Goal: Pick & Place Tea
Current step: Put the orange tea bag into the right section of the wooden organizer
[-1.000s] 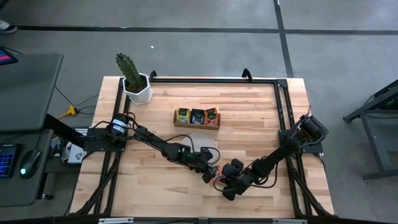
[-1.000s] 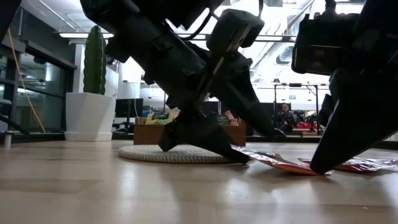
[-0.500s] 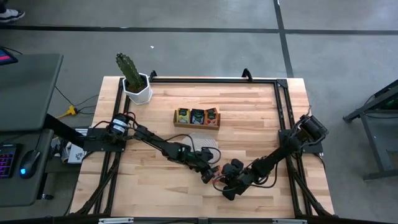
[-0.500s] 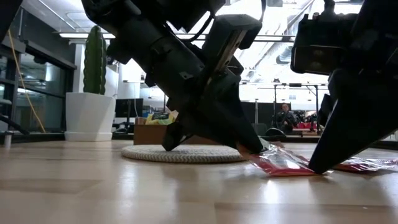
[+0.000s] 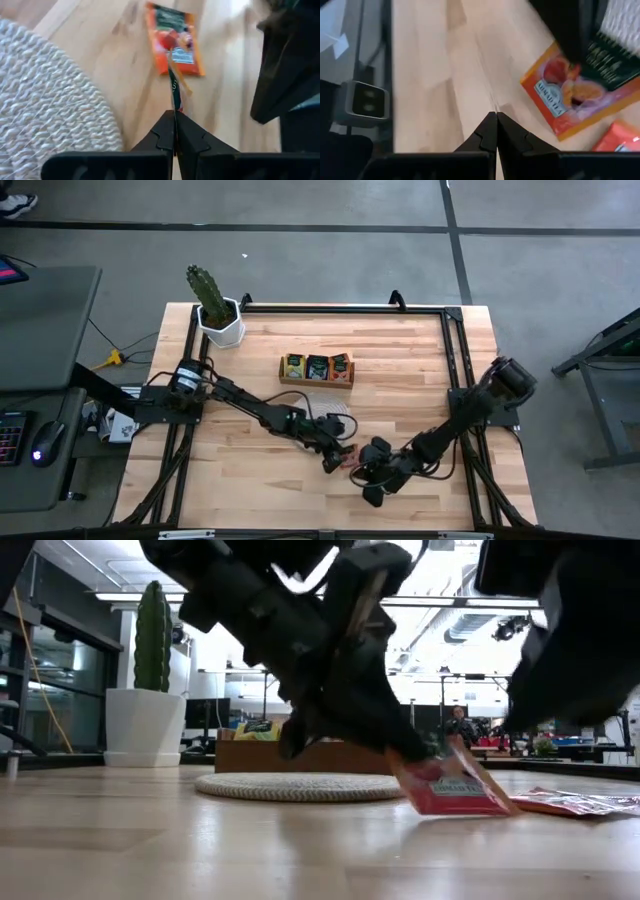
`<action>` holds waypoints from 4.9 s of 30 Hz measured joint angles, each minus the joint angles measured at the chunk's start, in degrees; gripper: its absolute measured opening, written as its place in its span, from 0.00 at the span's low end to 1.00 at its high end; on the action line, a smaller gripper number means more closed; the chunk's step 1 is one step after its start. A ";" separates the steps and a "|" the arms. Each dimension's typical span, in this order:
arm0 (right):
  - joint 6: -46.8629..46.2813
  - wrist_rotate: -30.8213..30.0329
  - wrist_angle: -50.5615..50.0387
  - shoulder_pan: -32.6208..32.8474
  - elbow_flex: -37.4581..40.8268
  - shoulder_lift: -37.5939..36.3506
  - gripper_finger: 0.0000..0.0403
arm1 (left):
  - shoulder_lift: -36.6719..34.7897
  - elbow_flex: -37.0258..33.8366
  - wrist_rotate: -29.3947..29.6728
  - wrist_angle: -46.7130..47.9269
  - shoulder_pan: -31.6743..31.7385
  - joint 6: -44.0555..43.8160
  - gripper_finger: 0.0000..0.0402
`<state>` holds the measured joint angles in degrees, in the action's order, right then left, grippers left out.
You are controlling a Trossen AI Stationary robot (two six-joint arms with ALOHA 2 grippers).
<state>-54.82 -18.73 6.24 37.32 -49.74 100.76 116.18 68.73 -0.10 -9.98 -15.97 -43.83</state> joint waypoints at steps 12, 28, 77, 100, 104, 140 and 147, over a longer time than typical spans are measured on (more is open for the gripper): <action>7.58 -9.50 -13.37 -1.11 -0.07 -18.59 0.00 | -9.19 0.57 -0.38 9.11 2.84 22.39 0.00; 19.47 1.43 -16.36 -17.22 -0.07 -27.62 0.14 | -13.38 8.74 -2.33 31.28 8.08 50.59 0.00; 25.08 10.77 -18.03 -32.46 -0.07 -25.76 0.32 | -17.62 13.09 -7.04 33.94 17.46 62.03 0.00; 25.07 9.40 -20.53 -32.48 -0.07 -25.76 0.00 | -19.09 13.00 -3.84 38.66 20.03 63.24 0.30; 25.06 8.03 -21.51 -32.82 -0.07 -25.76 0.00 | -20.08 13.01 -2.47 43.10 22.38 63.93 0.44; 42.47 29.52 -10.78 -56.50 -0.02 -11.29 0.00 | -55.66 -32.43 -13.44 12.09 23.47 49.55 0.53; 42.39 29.80 -9.83 -56.49 -0.02 -9.67 0.00 | -56.83 -32.85 -13.38 12.68 23.47 49.53 0.53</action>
<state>-12.43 11.06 -3.60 -19.17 -49.76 91.09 59.35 35.88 -13.47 2.70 7.51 5.69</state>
